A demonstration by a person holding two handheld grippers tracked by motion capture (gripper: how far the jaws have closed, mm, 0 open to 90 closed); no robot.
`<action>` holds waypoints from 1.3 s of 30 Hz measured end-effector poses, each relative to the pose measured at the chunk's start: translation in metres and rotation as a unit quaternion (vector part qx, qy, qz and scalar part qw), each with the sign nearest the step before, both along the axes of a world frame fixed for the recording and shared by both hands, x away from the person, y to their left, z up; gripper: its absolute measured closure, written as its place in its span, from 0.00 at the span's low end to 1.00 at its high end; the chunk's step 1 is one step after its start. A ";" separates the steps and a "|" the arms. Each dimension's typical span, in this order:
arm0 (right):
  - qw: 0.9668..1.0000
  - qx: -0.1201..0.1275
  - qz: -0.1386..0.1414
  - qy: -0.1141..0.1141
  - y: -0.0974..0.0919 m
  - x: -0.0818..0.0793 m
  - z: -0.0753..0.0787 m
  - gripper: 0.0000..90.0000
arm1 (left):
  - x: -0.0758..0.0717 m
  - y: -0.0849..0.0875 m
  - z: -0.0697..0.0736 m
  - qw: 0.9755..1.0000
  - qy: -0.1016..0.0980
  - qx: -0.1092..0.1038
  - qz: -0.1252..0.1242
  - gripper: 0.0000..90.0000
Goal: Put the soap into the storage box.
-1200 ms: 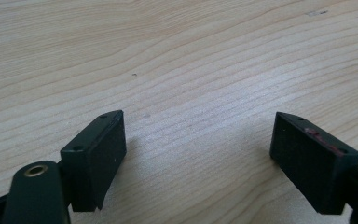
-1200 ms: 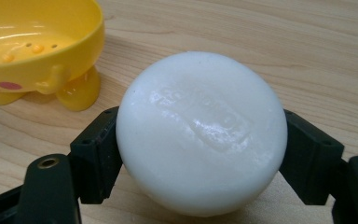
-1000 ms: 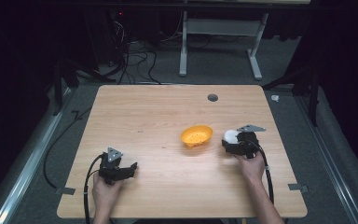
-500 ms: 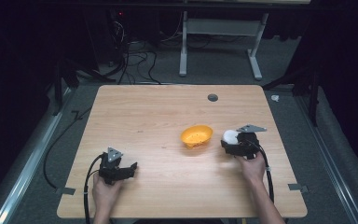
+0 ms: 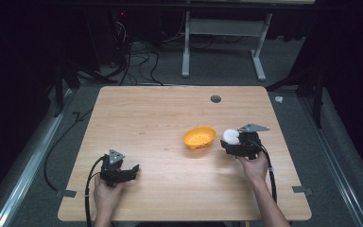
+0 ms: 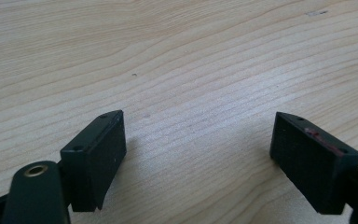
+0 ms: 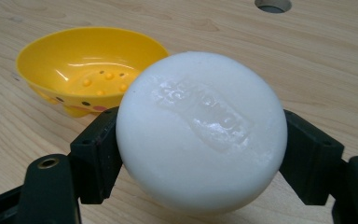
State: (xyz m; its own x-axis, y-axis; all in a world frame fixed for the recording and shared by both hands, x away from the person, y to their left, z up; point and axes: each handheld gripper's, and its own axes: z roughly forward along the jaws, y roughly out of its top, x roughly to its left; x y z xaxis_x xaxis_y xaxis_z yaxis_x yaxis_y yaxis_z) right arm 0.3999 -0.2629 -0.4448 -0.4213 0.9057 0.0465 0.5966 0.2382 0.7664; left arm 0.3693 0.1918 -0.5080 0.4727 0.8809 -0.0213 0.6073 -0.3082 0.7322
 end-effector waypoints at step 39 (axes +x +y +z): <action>0.998 -0.001 0.057 -0.016 0.037 0.008 0.024 0.27 | 0.000 0.000 0.000 1.000 -0.001 -0.001 0.000 0.21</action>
